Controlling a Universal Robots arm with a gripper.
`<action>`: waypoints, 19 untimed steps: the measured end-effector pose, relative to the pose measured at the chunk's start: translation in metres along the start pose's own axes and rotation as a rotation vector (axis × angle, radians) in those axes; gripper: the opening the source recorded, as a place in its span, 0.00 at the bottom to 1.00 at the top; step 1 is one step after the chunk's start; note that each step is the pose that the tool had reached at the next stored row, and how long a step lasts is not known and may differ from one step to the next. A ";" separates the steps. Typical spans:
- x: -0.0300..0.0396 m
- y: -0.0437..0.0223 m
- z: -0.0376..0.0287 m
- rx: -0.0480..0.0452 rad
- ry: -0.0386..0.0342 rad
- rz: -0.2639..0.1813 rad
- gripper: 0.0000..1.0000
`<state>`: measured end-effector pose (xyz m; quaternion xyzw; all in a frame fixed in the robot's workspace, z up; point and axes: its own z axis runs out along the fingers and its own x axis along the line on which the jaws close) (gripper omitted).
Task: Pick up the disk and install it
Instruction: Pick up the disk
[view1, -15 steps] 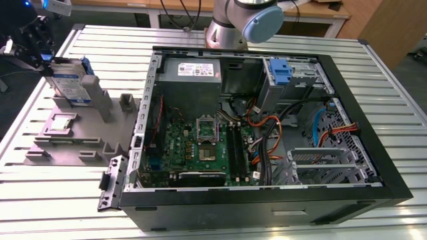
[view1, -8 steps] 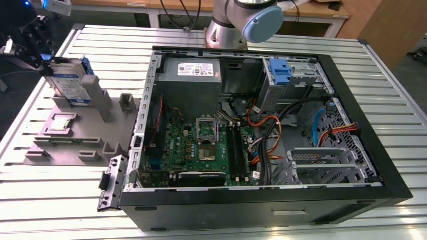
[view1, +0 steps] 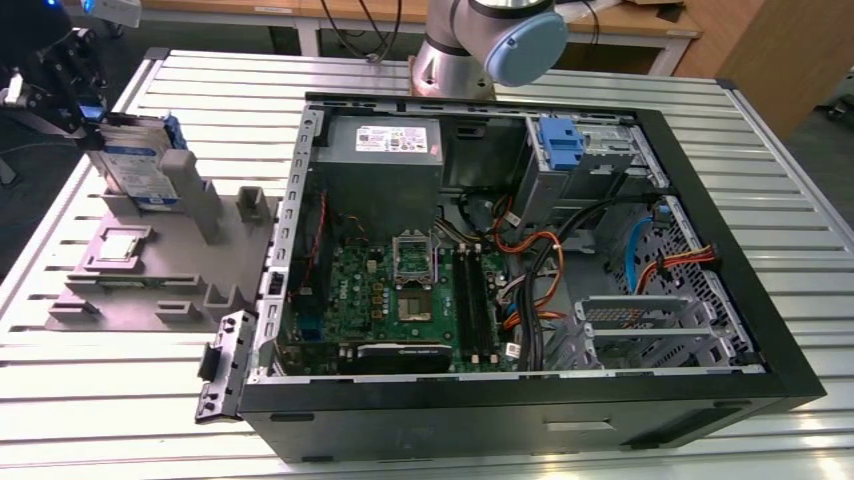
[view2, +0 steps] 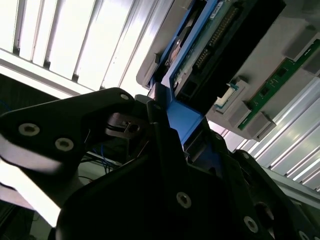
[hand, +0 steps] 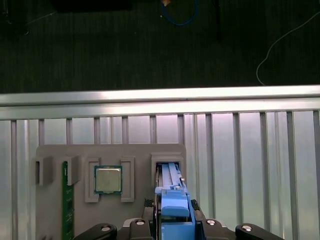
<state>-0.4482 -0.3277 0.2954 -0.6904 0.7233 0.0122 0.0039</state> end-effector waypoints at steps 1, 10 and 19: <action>0.0000 0.0000 -0.0001 0.0003 0.0006 0.000 0.37; 0.0001 0.0000 0.0017 0.0032 0.0061 0.000 0.38; 0.0001 0.0000 0.0027 0.0047 0.0062 0.000 0.43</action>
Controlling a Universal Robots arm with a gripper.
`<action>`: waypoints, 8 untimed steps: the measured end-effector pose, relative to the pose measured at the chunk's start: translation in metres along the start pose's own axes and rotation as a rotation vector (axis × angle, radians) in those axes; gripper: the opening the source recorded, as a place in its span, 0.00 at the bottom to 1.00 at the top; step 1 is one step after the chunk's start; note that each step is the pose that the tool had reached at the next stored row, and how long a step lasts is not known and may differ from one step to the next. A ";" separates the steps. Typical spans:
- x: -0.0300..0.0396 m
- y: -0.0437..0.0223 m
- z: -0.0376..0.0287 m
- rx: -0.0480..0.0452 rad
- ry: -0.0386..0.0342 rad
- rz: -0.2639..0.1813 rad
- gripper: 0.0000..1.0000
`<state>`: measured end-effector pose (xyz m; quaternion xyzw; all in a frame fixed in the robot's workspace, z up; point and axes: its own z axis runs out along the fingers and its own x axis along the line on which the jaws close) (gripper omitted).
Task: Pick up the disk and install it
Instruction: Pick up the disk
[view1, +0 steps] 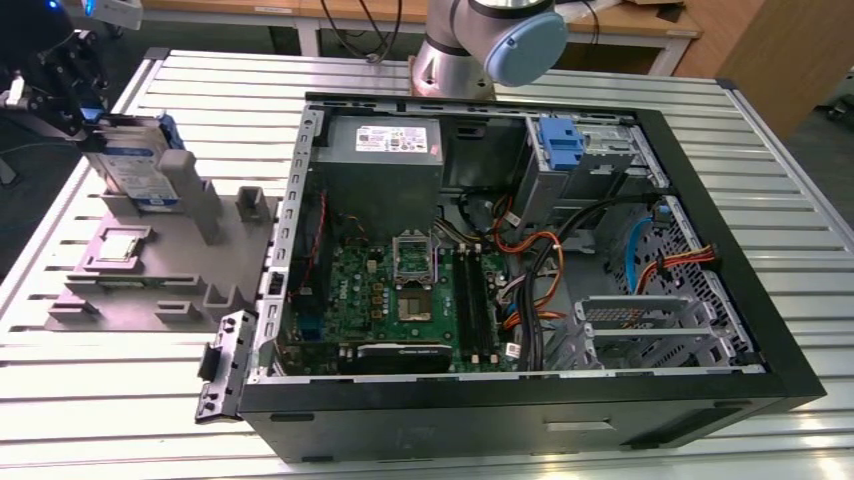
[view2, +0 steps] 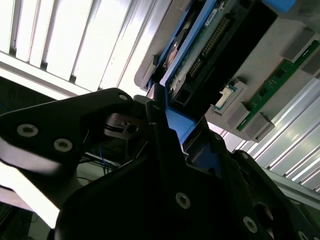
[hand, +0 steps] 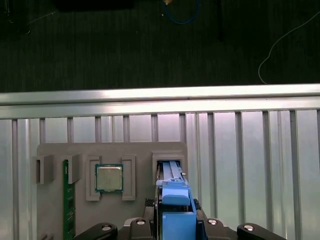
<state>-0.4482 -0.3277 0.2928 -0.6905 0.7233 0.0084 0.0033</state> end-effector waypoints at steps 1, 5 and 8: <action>0.0000 0.0000 0.0000 -0.0001 0.0000 0.000 0.43; 0.0000 0.0000 0.0001 0.0000 0.0000 0.000 0.36; 0.0000 0.0000 0.0001 -0.0001 0.0001 0.000 0.36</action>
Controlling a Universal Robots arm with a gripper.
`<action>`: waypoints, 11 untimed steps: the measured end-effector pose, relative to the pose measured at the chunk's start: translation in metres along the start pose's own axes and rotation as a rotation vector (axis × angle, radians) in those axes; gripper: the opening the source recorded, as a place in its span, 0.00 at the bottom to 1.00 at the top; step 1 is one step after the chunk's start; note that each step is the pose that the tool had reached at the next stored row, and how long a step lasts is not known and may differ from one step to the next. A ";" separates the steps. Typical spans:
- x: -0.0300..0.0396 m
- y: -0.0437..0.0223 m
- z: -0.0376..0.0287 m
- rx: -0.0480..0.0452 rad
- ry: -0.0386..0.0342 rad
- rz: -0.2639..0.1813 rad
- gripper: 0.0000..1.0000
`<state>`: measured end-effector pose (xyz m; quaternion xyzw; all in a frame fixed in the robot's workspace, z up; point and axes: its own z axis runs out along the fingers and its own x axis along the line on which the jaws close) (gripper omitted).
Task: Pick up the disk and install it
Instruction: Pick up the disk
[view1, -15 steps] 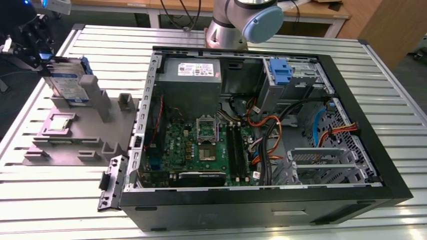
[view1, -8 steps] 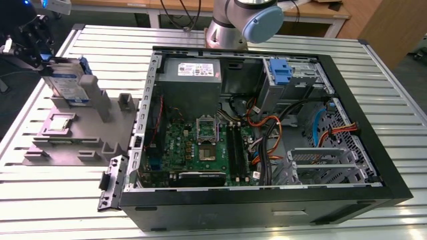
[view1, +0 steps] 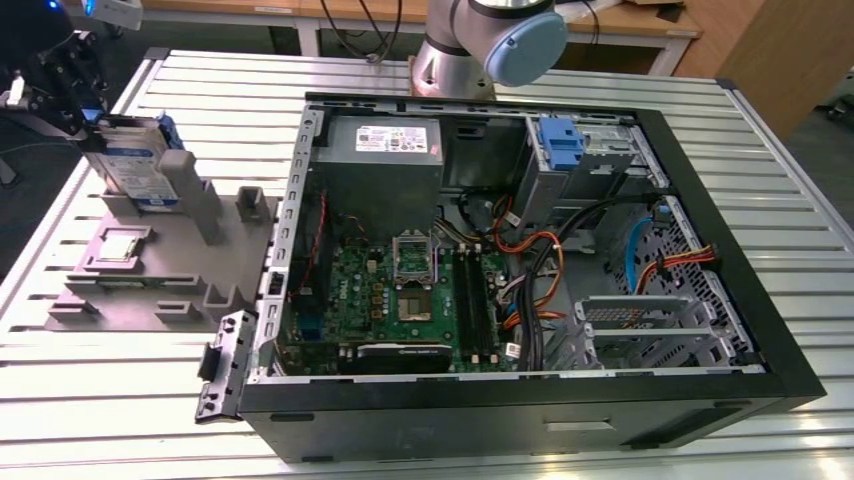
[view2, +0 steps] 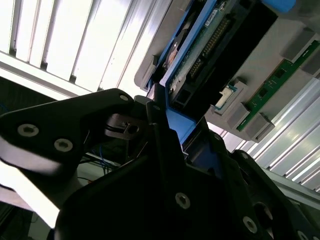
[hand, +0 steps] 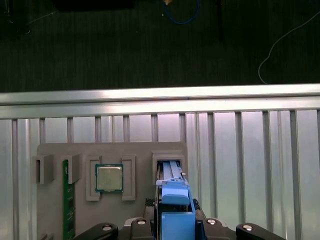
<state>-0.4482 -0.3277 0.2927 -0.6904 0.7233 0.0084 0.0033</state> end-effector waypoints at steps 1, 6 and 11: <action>0.0000 0.0000 0.0000 0.0000 0.0000 0.000 0.36; 0.0000 0.0000 0.0001 0.0001 0.0000 0.000 0.36; 0.0000 0.0005 0.0003 0.0004 -0.0002 0.000 0.44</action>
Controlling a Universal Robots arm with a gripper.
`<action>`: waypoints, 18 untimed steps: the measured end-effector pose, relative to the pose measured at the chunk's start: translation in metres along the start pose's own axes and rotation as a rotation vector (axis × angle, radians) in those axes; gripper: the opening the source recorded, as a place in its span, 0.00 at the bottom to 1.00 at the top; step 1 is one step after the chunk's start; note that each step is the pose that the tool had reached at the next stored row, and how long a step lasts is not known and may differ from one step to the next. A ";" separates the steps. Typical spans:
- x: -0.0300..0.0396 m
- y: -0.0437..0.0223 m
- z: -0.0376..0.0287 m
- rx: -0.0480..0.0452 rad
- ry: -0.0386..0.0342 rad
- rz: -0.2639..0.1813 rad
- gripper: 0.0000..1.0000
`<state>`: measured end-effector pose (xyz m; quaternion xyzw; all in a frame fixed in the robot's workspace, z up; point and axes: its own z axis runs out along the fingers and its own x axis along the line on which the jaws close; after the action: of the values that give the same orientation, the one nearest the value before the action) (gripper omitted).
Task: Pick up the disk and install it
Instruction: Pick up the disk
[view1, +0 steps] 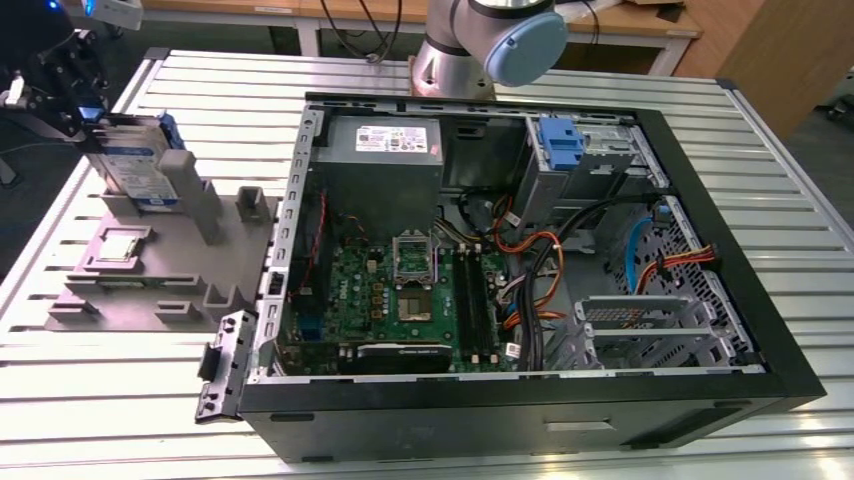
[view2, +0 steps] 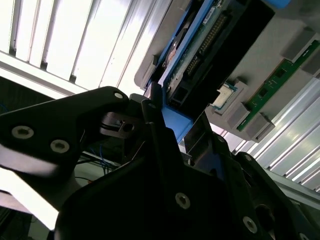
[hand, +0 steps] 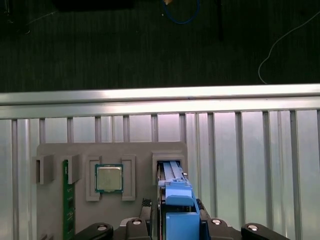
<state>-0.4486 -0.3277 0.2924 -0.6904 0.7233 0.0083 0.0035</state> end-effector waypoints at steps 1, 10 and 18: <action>0.0000 0.0005 0.0000 0.0001 0.0000 0.000 0.44; -0.0003 0.0021 0.0000 0.0007 0.0001 0.000 0.44; -0.0002 0.0021 0.0002 0.0006 0.0001 0.000 0.36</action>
<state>-0.4507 -0.3273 0.2923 -0.6905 0.7233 0.0080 0.0036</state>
